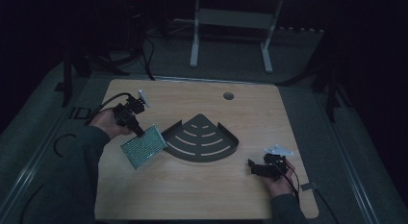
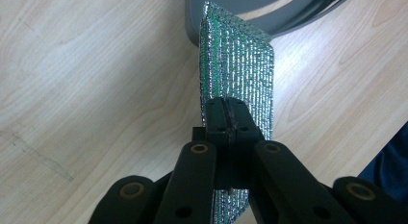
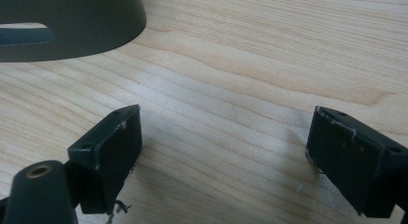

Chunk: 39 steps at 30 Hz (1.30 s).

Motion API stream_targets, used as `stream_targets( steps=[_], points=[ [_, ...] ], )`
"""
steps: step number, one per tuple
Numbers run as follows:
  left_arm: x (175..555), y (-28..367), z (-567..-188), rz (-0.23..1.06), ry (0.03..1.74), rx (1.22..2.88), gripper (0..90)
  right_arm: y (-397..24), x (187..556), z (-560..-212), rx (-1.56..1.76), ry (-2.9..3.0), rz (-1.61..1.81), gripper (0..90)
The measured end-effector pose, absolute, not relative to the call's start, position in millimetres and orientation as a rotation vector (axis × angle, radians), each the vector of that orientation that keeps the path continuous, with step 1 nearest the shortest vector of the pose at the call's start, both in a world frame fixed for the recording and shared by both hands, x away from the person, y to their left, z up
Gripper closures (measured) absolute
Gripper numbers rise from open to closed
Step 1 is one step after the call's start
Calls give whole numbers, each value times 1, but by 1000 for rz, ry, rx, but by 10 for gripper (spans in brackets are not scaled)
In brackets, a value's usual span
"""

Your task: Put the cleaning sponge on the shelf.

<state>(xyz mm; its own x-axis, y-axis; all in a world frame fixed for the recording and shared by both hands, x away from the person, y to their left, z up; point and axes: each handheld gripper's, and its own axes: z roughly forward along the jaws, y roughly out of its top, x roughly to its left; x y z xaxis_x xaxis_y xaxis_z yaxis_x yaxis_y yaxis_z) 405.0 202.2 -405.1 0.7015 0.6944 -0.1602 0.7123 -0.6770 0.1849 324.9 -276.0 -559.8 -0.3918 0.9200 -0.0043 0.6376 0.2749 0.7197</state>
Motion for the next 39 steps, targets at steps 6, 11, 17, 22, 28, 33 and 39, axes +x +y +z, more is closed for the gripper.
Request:
stream_targets(
  steps=[6, 11, 17, 22, 28, 33, 39],
  points=[
    [410, 197, -400, -100, 1121, 2674, 900, -276, 325, -560, 1403, 2129, 900, 119],
    [414, 190, -397, -71, 1116, 2676, 900, -276, 325, -560, 1403, 2129, 901, 119],
    [420, 179, -392, -70, 1096, 2677, 900, -276, 325, -560, 1402, 2130, 901, 119],
    [424, 169, -391, -54, 1081, 2688, 900, -276, 325, -560, 1403, 2129, 901, 119],
    [431, 156, -390, -53, 1070, 2690, 900, -276, 325, -560, 1403, 2129, 902, 119],
    [436, 147, -390, -58, 1060, 2692, 900, -276, 325, -560, 1402, 2130, 902, 119],
    [442, 138, -387, -56, 1052, 2697, 900, -276, 325, -560, 1400, 2130, 903, 119]
  ],
)
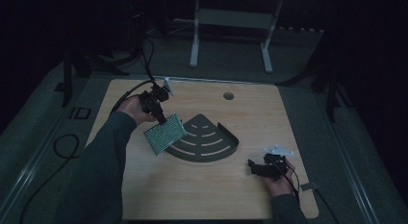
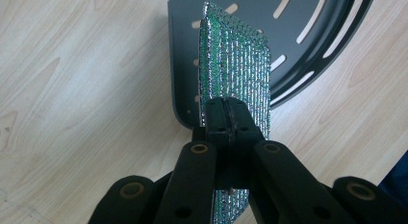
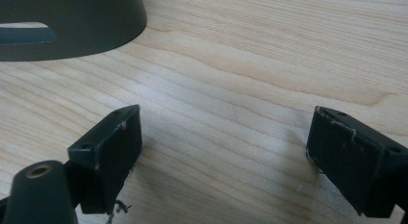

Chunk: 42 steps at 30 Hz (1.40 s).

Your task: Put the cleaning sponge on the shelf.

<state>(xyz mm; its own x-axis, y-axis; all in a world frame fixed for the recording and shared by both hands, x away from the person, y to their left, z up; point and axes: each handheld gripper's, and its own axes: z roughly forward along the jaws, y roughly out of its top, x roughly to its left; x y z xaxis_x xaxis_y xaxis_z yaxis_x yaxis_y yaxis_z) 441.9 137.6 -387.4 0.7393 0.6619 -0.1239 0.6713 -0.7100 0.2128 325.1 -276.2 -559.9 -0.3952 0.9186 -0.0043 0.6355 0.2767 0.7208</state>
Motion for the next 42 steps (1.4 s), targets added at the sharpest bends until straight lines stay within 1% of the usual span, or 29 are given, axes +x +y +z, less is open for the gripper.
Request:
stream_targets(
  steps=[8, 18, 42],
  points=[
    [449, 130, -386, -56, 1051, 2696, 900, -276, 325, -560, 1399, 2131, 903, 119],
    [455, 118, -379, -19, 1024, 2696, 900, -277, 325, -560, 1396, 2134, 905, 119],
    [467, 90, -382, 12, 968, 2712, 900, -277, 325, -560, 1391, 2138, 906, 119]
  ],
)
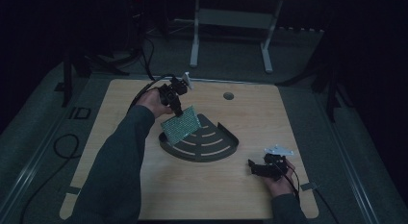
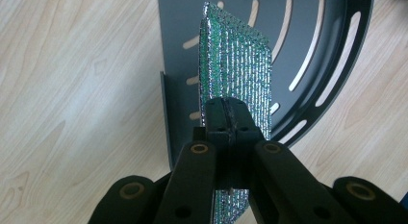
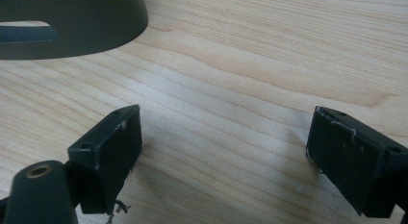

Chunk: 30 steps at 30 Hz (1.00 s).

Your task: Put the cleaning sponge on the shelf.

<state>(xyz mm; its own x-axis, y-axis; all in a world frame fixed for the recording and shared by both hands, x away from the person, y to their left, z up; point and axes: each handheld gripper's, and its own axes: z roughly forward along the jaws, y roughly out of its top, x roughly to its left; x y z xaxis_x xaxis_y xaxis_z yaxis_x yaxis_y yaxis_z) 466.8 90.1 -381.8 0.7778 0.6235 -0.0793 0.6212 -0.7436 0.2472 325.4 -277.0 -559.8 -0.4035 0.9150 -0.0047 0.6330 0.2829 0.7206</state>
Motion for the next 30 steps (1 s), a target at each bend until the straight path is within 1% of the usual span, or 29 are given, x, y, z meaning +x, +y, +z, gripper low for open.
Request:
stream_targets(
  steps=[9, 21, 30],
  points=[
    [472, 85, -387, 28, 960, 2709, 900, -277, 325, -560, 1390, 2139, 906, 119],
    [474, 80, -398, 99, 968, 2739, 900, -277, 325, -560, 1389, 2140, 906, 119],
    [474, 72, -411, 104, 963, 2773, 900, -277, 325, -560, 1388, 2141, 906, 119]
  ],
)
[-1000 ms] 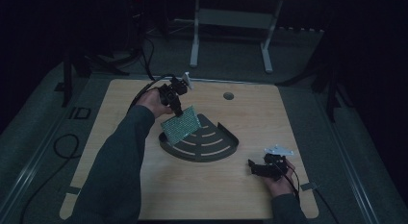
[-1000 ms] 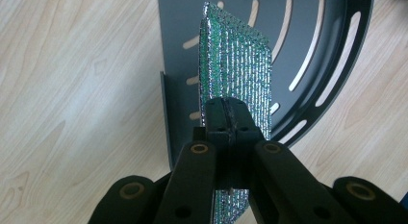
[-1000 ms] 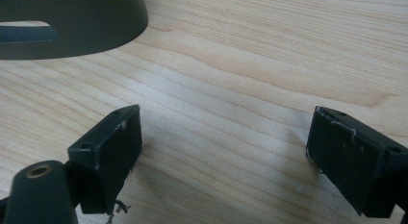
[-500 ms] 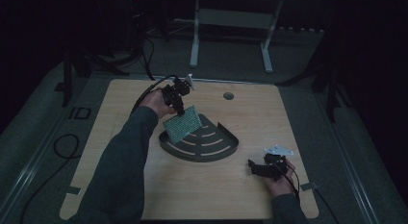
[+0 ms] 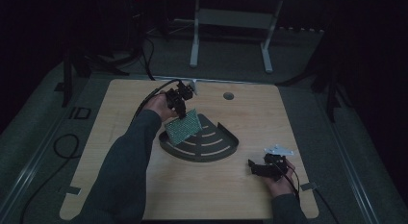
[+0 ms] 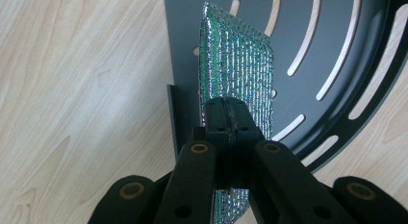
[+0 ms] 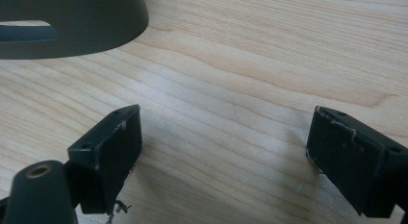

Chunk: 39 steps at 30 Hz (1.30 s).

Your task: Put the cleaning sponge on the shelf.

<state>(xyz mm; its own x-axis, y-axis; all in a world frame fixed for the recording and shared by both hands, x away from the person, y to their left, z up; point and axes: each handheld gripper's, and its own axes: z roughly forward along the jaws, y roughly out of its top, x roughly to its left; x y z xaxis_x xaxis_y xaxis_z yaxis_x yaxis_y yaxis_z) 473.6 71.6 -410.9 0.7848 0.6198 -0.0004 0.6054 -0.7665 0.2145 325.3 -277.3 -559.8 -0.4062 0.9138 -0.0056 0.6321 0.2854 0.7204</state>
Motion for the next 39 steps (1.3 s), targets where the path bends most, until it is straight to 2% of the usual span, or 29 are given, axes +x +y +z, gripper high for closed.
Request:
stream_targets(
  steps=[27, 39],
  points=[
    [479, 75, -443, 93, 999, 2819, 900, -277, 325, -560, 1388, 2142, 906, 119],
    [482, 88, -456, 102, 1055, 2813, 900, -277, 325, -560, 1387, 2143, 906, 119]
  ],
)
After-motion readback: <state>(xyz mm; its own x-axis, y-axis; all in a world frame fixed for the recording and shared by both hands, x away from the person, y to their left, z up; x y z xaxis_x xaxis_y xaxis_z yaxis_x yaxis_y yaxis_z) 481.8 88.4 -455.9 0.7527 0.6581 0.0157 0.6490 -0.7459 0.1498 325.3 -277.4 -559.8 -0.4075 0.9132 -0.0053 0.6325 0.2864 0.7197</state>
